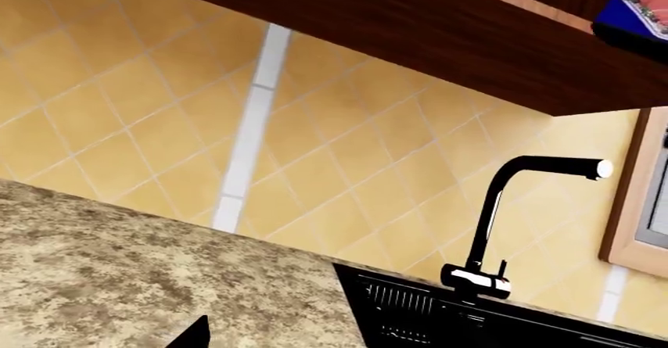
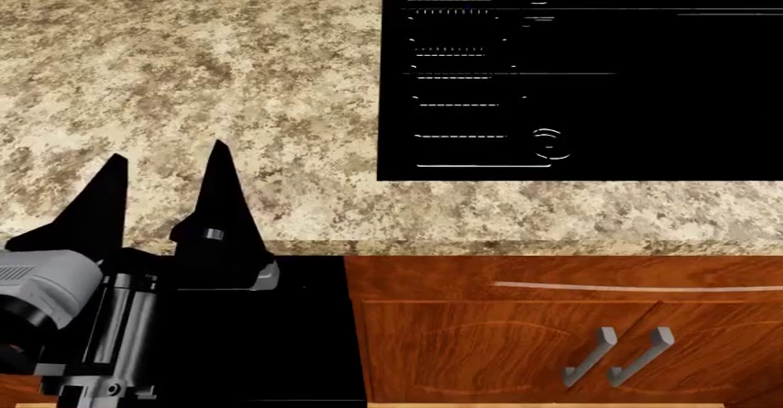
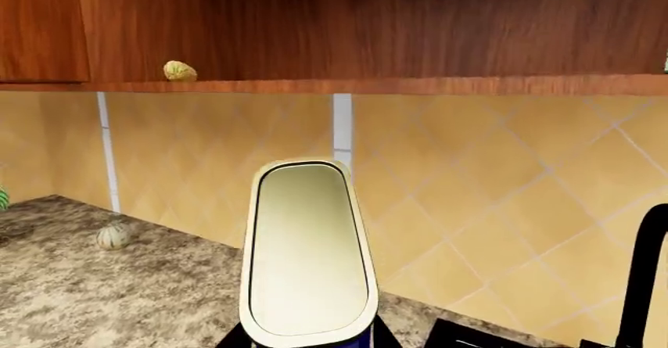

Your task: Pick the cans from the counter and place them in their designated side in the cabinet.

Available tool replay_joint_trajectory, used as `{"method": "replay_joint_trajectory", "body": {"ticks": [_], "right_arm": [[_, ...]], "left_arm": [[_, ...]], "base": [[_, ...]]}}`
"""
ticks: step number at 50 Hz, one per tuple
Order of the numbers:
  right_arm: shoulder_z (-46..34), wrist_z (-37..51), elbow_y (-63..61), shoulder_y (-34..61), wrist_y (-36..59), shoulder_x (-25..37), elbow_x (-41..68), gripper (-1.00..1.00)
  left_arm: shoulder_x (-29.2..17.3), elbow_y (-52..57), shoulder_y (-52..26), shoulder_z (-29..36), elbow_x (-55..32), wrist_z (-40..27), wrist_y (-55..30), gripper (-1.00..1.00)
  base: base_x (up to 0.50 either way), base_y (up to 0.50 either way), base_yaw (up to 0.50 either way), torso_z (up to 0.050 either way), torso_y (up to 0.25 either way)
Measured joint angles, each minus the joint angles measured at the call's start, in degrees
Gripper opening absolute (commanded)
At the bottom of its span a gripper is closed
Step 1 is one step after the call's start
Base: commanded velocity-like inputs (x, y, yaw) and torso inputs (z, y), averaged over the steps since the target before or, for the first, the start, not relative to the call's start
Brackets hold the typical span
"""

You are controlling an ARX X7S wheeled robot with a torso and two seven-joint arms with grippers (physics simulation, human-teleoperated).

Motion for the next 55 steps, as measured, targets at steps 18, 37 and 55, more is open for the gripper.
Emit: {"method": "replay_joint_trajectory", "body": {"ticks": [18,37,55], "right_arm": [[8.32,-1.66,23.77,6.04,9.63,-12.58,-7.79,-1.0],[13.78,10.66,30.96,6.39,14.94,-16.57,-9.63,-1.0],[18.21,23.14,34.13,6.04,21.22,-18.42,-9.16,-1.0]], "left_arm": [[1.08,0.1,-0.75,0.0,-0.41,1.51,1.01,1.0],[0.72,5.65,-2.42,-1.19,1.05,1.38,1.83,1.0],[-0.1,10.91,-7.91,-2.33,0.91,2.23,0.99,1.0]], "base": [[0.0,0.0,0.0,0.0,0.0],[0.0,0.0,0.0,0.0,0.0],[0.0,0.0,0.0,0.0,0.0]]}}
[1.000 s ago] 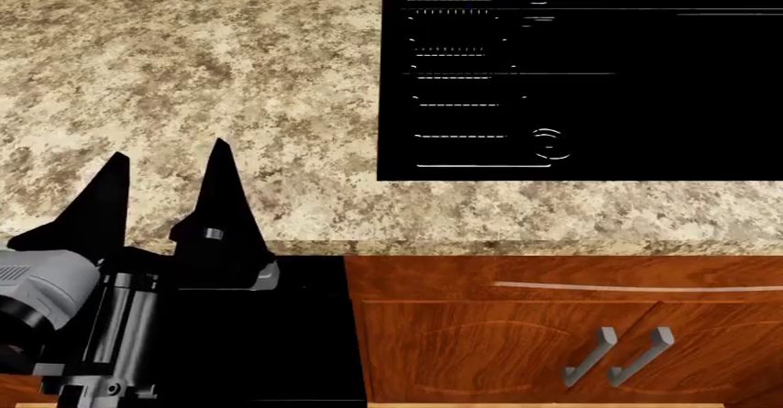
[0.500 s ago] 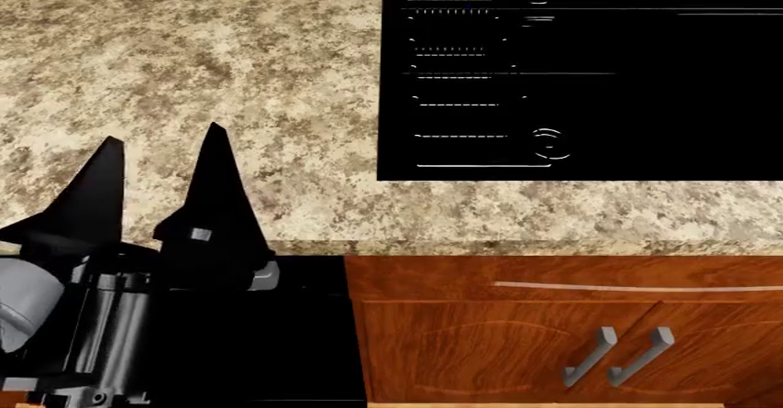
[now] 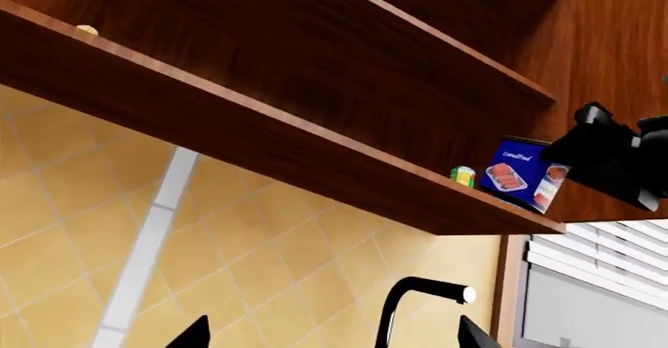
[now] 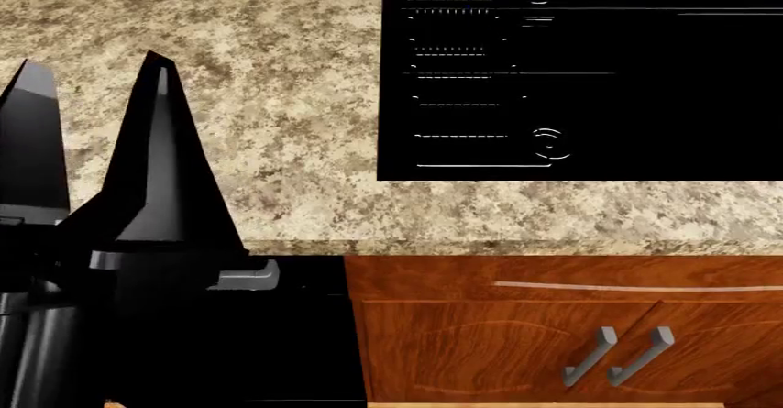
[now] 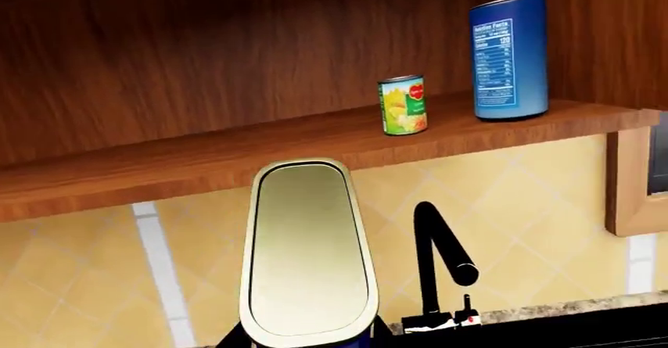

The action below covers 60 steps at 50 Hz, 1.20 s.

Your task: Pick the cans from the counter and place them in their designated side in the cabinet.

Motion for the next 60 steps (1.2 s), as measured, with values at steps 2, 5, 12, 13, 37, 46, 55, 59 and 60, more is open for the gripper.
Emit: {"method": "replay_joint_trajectory", "body": {"ticks": [2,5,12,13,37,46,55,59,60], "right_arm": [[0.47,1.18,-0.1,-0.23,-0.1,-0.04,-0.15,-1.0],[1.07,2.35,-0.38,-0.57,-0.37,-0.07,-0.61,-1.0],[2.19,2.79,-1.43,-1.35,-1.59,-0.01,-2.44,-1.0],[2.32,2.65,-1.63,-1.47,-1.84,0.01,-2.79,-1.0],[3.37,-2.87,-4.02,-2.36,-3.76,0.17,-8.73,-1.0],[3.67,-3.38,-4.65,-2.62,-4.22,0.2,-10.27,-1.0],[4.04,-3.5,-5.13,-2.81,-4.54,0.21,-11.49,-1.0],[4.15,-3.43,-5.29,-2.9,-4.58,0.19,-11.93,-1.0],[4.18,-3.41,-5.32,-2.91,-4.58,0.19,-12.03,-1.0]], "left_arm": [[-0.01,0.12,-0.15,0.02,0.06,0.05,-0.01,1.0],[0.0,0.23,-0.28,0.07,0.17,0.1,0.02,1.0],[-0.03,0.39,-0.28,0.12,0.42,0.05,0.19,1.0],[-0.04,0.42,-0.27,0.13,0.45,0.04,0.21,1.0],[-0.3,1.01,-0.75,0.45,0.55,-0.8,-0.09,1.0],[-0.32,0.93,-0.72,0.61,0.65,-0.87,0.09,1.0],[-0.21,0.72,-0.63,0.84,0.83,-0.77,0.36,1.0],[-0.15,0.61,-0.58,0.93,0.89,-0.75,0.48,1.0],[-0.13,0.59,-0.57,0.95,0.91,-0.74,0.51,1.0]], "base": [[0.0,0.0,0.0,0.0,0.0],[0.0,0.0,0.0,0.0,0.0],[0.0,0.0,0.0,0.0,0.002],[0.0,0.0,0.0,0.0,0.0],[0.0,0.0,0.0,0.011,0.0],[0.0,0.0,0.0,0.0,0.0],[0.14,0.0,0.0,0.0,0.0],[0.18,0.0,0.0,0.0,0.0],[0.19,0.0,0.0,0.0,0.0]]}}
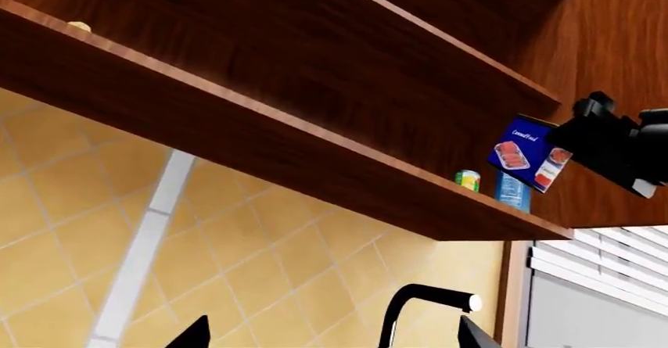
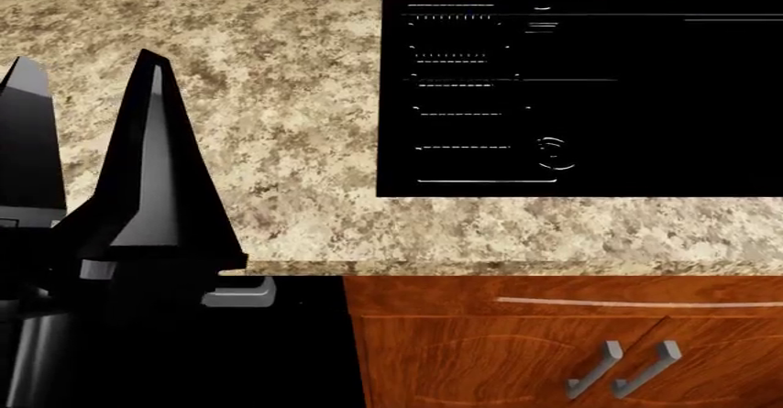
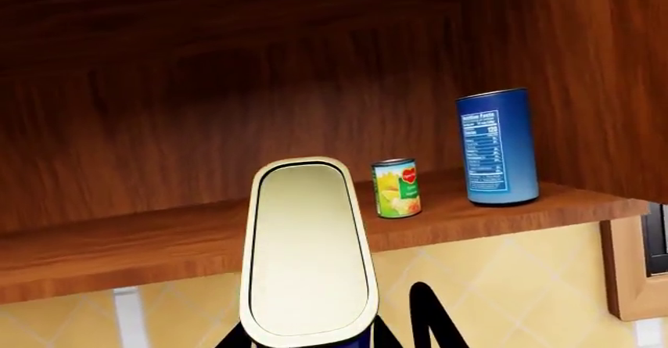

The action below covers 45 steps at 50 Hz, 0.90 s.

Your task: Pick the cans from the counter and place them in their designated side in the cabinet.

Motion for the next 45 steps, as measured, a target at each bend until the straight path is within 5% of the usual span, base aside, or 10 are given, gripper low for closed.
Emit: {"method": "replay_joint_trajectory", "body": {"ticks": [45], "right_arm": [[2.43,-2.12,-0.96,1.22,0.73,-0.27,-5.03,-1.0]], "left_arm": [[-0.02,-0.25,0.44,0.56,0.63,-0.37,1.08,1.0]], "base": [[0.25,-0.03,0.0,0.0,0.0]]}}
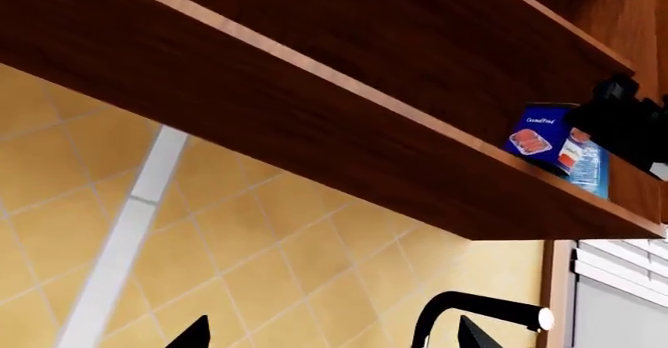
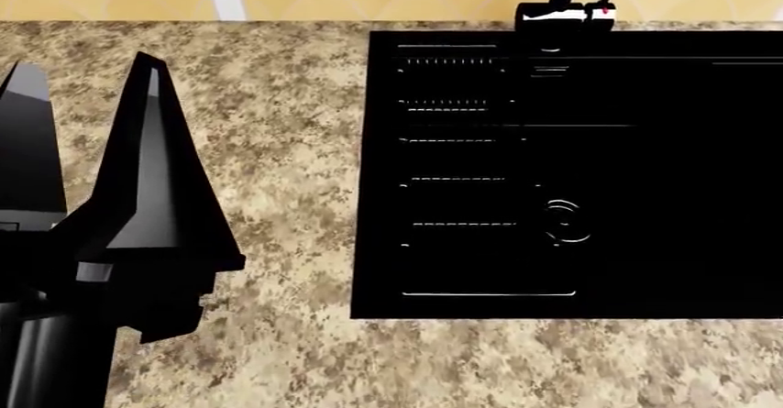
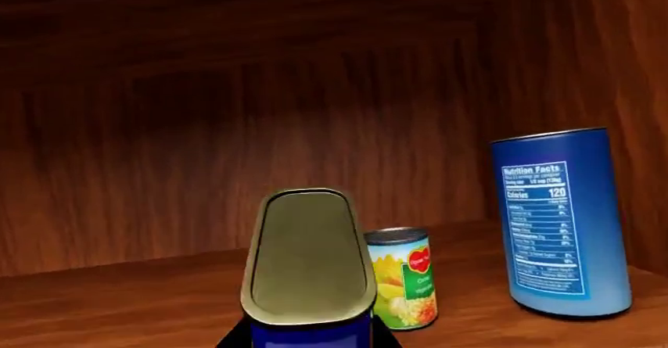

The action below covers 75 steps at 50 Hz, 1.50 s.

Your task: Pick the cans from the counter and place them in their designated side in the cabinet.

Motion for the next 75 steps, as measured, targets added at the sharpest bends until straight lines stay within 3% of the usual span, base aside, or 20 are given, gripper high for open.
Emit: {"method": "replay_joint_trajectory", "body": {"ticks": [13,14,39,75], "right_arm": [[1.39,-0.41,-0.23,0.37,-0.45,-0.13,-1.76,-1.0],[1.41,-0.43,-0.23,0.35,-0.43,-0.14,-1.85,1.0],[0.34,-1.24,-0.25,-1.37,1.04,-0.3,-1.93,1.0],[1.11,-4.7,-0.69,-1.91,1.31,-0.5,-3.9,1.0]], "left_arm": [[-0.07,-0.12,0.03,0.09,0.08,-0.18,0.15,1.0],[-0.07,-0.12,0.01,0.11,0.08,-0.2,0.13,1.0],[-0.34,-0.62,0.97,0.07,0.47,-0.19,1.48,1.0],[-0.35,-1.55,2.2,0.29,0.82,0.31,3.11,1.0]], "base": [[0.31,0.0,0.0,0.0,-0.002],[0.14,0.0,0.0,0.0,0.0],[0.0,0.0,0.0,0.0,0.0],[-0.26,0.0,0.0,0.0,0.0]]}}
